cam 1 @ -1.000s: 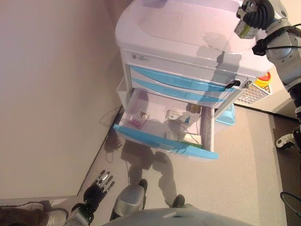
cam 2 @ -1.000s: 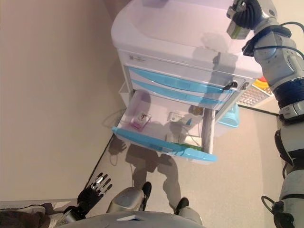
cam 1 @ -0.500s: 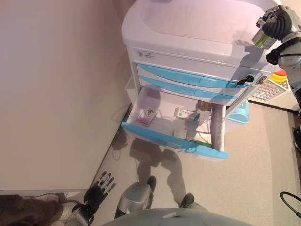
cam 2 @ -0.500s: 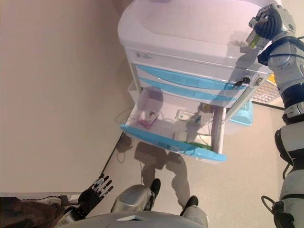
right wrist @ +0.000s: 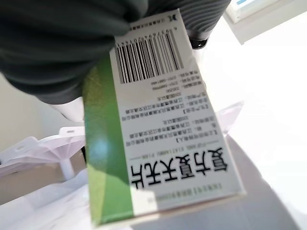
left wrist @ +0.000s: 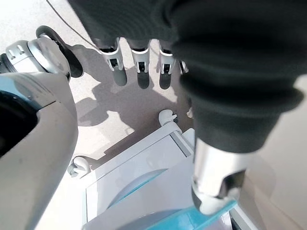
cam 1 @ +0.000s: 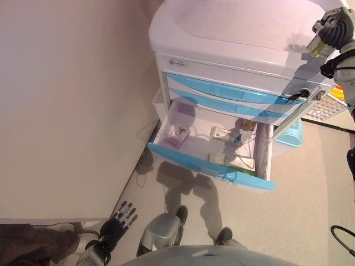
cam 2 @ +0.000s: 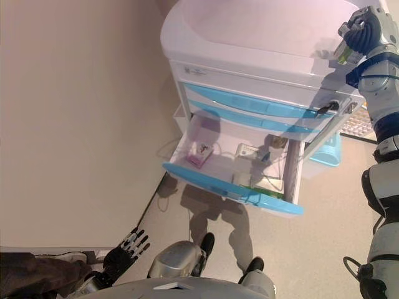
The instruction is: Open the drawer and pick up the medicine
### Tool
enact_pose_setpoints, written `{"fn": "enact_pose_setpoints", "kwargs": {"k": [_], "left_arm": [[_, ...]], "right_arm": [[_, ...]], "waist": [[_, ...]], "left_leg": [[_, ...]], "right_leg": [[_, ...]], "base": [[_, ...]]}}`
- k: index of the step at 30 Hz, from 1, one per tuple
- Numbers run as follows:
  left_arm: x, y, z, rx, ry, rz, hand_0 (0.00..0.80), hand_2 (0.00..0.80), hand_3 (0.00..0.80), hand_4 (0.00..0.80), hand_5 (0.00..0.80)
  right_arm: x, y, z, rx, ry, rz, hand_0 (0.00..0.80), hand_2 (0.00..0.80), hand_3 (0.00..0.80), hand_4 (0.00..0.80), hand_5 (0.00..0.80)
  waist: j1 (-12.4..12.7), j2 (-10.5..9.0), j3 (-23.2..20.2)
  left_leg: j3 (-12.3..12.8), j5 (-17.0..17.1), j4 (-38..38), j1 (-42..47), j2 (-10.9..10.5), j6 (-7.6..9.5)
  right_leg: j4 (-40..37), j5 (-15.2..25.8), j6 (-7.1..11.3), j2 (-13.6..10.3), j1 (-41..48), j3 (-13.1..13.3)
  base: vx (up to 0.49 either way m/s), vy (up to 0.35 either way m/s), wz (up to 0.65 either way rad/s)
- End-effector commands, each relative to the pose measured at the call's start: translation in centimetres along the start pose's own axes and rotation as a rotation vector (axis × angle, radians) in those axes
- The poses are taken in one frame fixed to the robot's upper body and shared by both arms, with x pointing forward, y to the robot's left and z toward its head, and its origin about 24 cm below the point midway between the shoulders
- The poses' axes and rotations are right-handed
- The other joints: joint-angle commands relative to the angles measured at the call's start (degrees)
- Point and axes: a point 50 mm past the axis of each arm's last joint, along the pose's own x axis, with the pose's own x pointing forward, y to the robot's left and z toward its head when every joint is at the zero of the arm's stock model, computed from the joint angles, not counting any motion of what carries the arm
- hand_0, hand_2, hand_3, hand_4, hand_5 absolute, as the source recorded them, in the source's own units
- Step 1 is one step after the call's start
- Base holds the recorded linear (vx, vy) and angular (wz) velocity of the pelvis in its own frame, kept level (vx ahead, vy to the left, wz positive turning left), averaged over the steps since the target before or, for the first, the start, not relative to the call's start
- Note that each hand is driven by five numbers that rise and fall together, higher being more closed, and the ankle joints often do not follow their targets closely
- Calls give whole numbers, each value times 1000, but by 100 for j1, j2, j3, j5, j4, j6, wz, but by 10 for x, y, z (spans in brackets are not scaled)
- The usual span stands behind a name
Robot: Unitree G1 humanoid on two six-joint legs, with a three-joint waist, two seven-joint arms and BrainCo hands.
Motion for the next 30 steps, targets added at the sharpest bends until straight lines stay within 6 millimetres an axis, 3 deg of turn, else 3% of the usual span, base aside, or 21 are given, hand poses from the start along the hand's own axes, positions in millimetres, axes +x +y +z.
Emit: {"fn": "enact_pose_setpoints", "kwargs": {"k": [1, 8, 18, 25, 30], "left_arm": [[-15, 10, 2, 45, 19, -7, 0, 0, 0, 0, 0], [-17, 12, 2, 38, 12, 3, 0, 0, 0, 0, 0], [-21, 17, 6, 32, 5, 8, 0, 0, 0, 0, 0], [-23, 18, 4, 34, 4, 11, 0, 0, 0, 0, 0], [-23, 17, 2, 39, 14, 1, 0, 0, 0, 0, 0]], "right_arm": [[17, -58, 29, -42, -130, -165, 800, 800, 800, 800, 800], [19, -61, 39, -56, -184, -170, 800, 800, 800, 800, 800], [20, -57, 75, -120, -385, -185, 800, 800, 800, 800, 800], [16, -41, 104, -378, -584, -178, 800, 800, 800, 800, 800], [17, -35, 108, -363, -566, -137, 800, 800, 800, 800, 800]], "waist": [[245, -116, -18], [316, -123, 5], [483, -109, 146], [571, -133, 126], [612, -117, 137]], "left_leg": [[-237, -618, 52, -113, -228, -42], [-314, -617, 74, -129, -232, -56], [-441, -574, 183, -299, -266, -86], [-551, -568, 203, -300, -298, -91], [-590, -552, 201, -311, -296, -99]], "right_leg": [[819, -444, 59, -274, 159, -131], [826, -489, 51, -285, 195, -147], [855, -555, 33, -299, 175, -248], [828, -606, 48, -302, 219, -301], [810, -617, 66, -301, 220, -311]], "base": [[36, 15, 3], [38, 17, 5], [13, 7, 7], [17, -5, 5], [0, 0, 0]]}}
